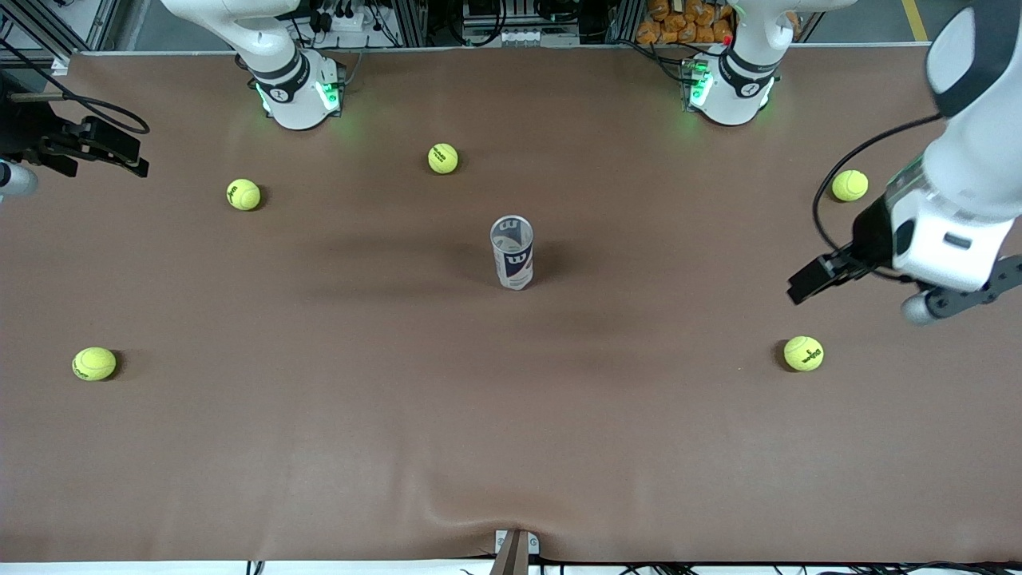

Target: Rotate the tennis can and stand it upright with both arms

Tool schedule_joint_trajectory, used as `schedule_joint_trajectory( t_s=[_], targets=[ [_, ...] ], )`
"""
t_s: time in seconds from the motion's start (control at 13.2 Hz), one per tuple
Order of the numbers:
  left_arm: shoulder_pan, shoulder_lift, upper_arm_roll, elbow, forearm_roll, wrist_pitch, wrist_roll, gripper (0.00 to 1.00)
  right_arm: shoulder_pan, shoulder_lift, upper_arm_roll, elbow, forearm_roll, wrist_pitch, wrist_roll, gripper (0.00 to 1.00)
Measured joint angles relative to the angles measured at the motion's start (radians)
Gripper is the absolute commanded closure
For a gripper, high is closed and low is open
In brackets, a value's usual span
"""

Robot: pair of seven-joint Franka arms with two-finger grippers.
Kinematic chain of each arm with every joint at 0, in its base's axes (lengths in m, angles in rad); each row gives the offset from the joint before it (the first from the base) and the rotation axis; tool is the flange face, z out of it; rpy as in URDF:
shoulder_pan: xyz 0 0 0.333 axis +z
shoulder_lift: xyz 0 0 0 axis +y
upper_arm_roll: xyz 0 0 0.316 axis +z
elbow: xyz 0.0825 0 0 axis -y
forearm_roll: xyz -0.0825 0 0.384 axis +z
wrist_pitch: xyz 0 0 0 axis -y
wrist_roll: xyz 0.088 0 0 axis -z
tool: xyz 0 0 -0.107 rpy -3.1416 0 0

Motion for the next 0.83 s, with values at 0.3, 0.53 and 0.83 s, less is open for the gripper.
schedule_joint_trajectory(
  t_s=[0.3,0.53,0.83],
  targets=[
    [0.002,-0.108,0.027,-0.017,0.000,-0.159,0.097,0.00,0.000,0.000,0.000,0.000,0.000,0.000,0.000,0.00],
    [0.007,-0.208,0.029,-0.113,0.000,-0.175,0.114,0.00,0.000,0.000,0.000,0.000,0.000,0.001,0.000,0.00],
    [0.030,-0.229,0.079,-0.162,0.000,-0.160,0.235,0.00,0.000,0.000,0.000,0.000,0.000,0.000,0.000,0.00]
  ],
)
